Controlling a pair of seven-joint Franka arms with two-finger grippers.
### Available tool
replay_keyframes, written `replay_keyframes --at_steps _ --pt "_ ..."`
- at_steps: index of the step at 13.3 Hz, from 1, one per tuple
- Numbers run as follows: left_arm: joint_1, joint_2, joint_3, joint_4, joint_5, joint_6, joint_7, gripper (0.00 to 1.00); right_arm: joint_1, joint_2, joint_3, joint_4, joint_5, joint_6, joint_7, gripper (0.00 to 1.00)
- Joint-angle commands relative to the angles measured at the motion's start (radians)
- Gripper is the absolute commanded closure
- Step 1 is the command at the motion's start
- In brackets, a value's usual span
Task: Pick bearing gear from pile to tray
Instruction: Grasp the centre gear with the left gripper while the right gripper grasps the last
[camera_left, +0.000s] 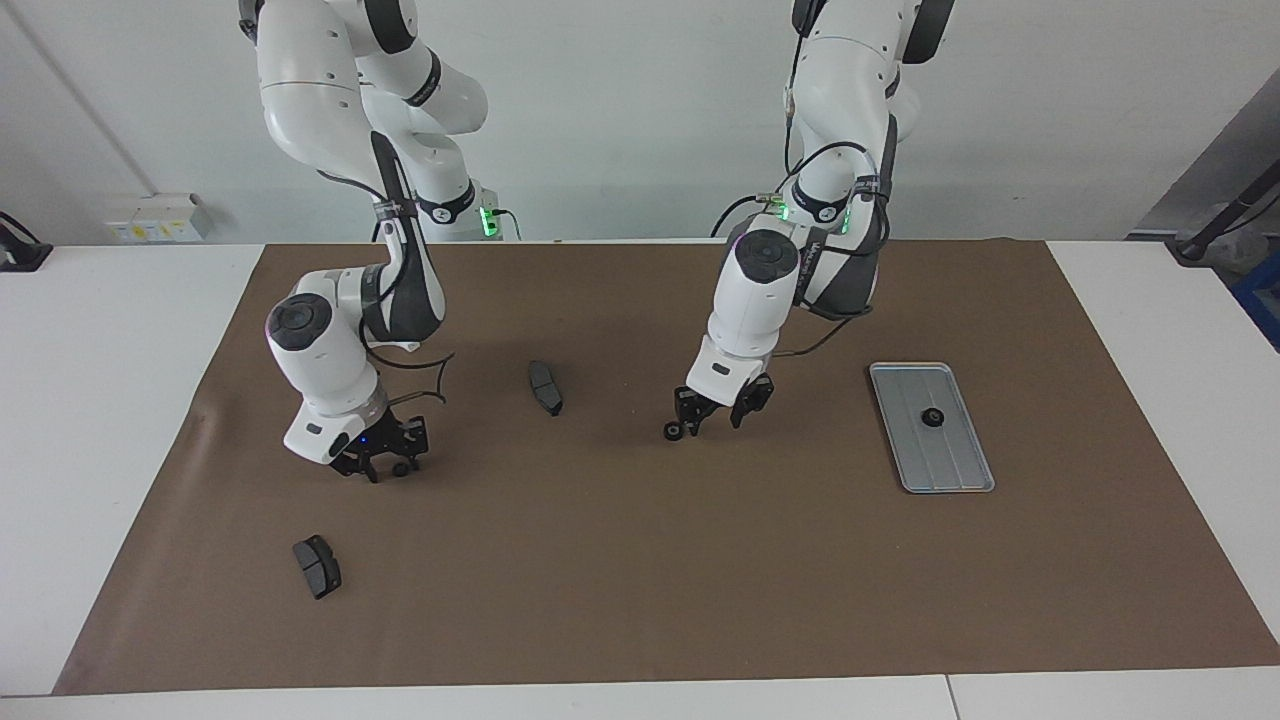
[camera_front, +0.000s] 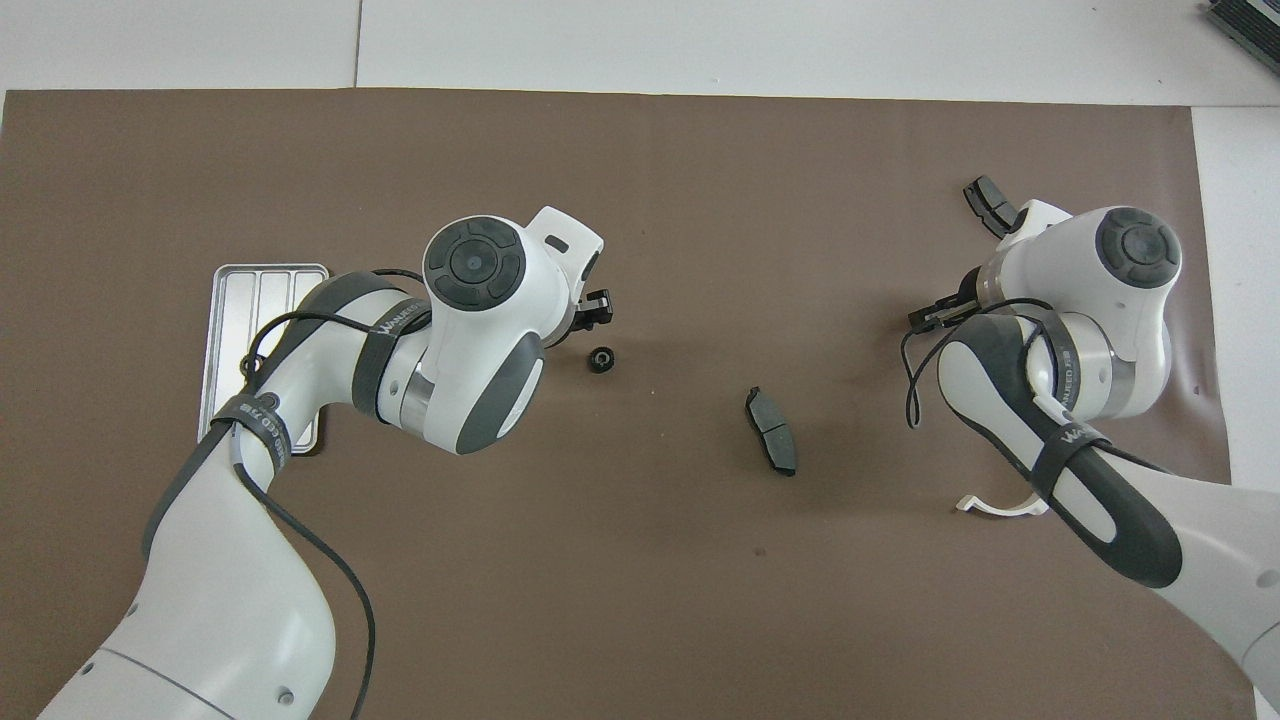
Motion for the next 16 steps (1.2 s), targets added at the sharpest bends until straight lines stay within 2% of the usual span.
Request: replay_keyframes --at_steps 1,8,10,11,16 --pt "-0.034 0.047 0.018 0.056 -0.019 0.001 -0.013 0.31 -0.017 -0.017 0.018 -0.018 0.004 -0.001 -0.012 0.36" --pt "-0.064 0.075 0.020 0.034 -0.012 0.038 -0.019 0.32 -0.009 -0.018 0.018 -0.015 0.007 -0.008 -0.008 0.64" --pt "-0.107 0.121 0.026 0.039 -0.006 0.042 -0.051 0.31 -0.008 -0.021 0.019 -0.015 0.009 -0.008 -0.005 0.87" --pt "-0.107 0.120 0.028 0.042 -0.003 0.025 -0.051 0.31 -0.008 -0.023 0.019 -0.015 0.009 -0.010 0.011 0.99" --pt "-0.106 0.119 0.028 0.042 0.004 0.022 -0.053 0.35 -0.003 -0.036 0.028 -0.005 0.009 -0.036 0.044 1.00"
